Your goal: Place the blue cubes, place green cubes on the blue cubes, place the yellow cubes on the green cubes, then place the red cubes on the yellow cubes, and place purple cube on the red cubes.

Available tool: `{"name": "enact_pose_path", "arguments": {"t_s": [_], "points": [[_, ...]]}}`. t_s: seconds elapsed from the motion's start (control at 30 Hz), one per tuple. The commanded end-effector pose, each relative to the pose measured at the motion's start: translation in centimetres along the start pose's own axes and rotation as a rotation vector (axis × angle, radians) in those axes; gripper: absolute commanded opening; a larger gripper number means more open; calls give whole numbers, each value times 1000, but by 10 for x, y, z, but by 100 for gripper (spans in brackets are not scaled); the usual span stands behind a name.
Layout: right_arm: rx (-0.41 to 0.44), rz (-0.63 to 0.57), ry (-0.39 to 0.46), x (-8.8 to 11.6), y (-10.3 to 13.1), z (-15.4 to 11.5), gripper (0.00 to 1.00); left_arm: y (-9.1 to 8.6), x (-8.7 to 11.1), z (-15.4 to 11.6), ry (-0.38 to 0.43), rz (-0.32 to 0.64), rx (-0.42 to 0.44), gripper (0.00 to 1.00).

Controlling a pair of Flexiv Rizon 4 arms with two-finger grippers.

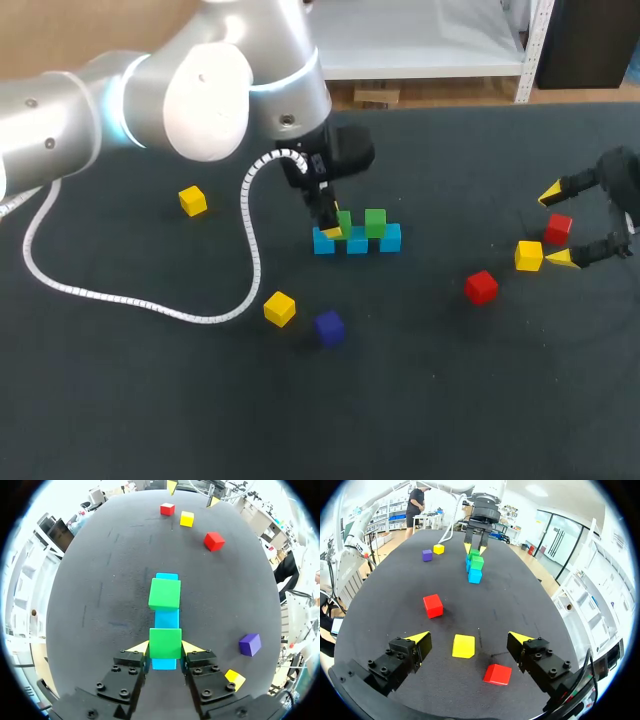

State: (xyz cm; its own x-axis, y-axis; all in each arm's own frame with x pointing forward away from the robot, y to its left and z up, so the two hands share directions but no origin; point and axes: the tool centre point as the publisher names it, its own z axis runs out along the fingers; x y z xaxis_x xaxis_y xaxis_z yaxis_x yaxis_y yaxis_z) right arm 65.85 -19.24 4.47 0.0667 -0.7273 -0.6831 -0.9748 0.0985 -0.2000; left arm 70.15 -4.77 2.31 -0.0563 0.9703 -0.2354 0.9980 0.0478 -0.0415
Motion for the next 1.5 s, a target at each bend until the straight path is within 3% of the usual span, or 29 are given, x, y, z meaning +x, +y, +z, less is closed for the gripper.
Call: {"name": "enact_pose_path", "arguments": {"t_s": [0.03, 0.17, 0.3, 0.4, 0.9, 1.03, 1.1, 1.3, 1.5], "points": [[1, -1, -4, 1, 0, 1, 100, 3, -1, 0, 4, 0, 8, 0], [1, -1, -4, 1, 0, 1, 100, 3, -1, 0, 6, -1, 8, 9], [1, -1, -4, 1, 0, 1, 100, 3, -1, 1, 8, -3, 11, 29], [1, -1, -4, 1, 0, 1, 100, 3, -1, 1, 7, -2, 14, 37], [1, -1, -4, 1, 0, 1, 100, 2, -2, 2, 7, -1, 18, 51], [1, -1, -4, 1, 0, 1, 100, 1, -2, -1, 4, 3, 18, 89], [1, -1, -4, 1, 0, 1, 100, 0, -1, -6, -3, 3, 16, 100], [1, -1, -4, 1, 0, 1, 100, -9, 5, -28, -41, 51, 9, 100], [1, -1, -4, 1, 0, 1, 100, -22, 26, -60, -98, 58, -16, 100]]}}
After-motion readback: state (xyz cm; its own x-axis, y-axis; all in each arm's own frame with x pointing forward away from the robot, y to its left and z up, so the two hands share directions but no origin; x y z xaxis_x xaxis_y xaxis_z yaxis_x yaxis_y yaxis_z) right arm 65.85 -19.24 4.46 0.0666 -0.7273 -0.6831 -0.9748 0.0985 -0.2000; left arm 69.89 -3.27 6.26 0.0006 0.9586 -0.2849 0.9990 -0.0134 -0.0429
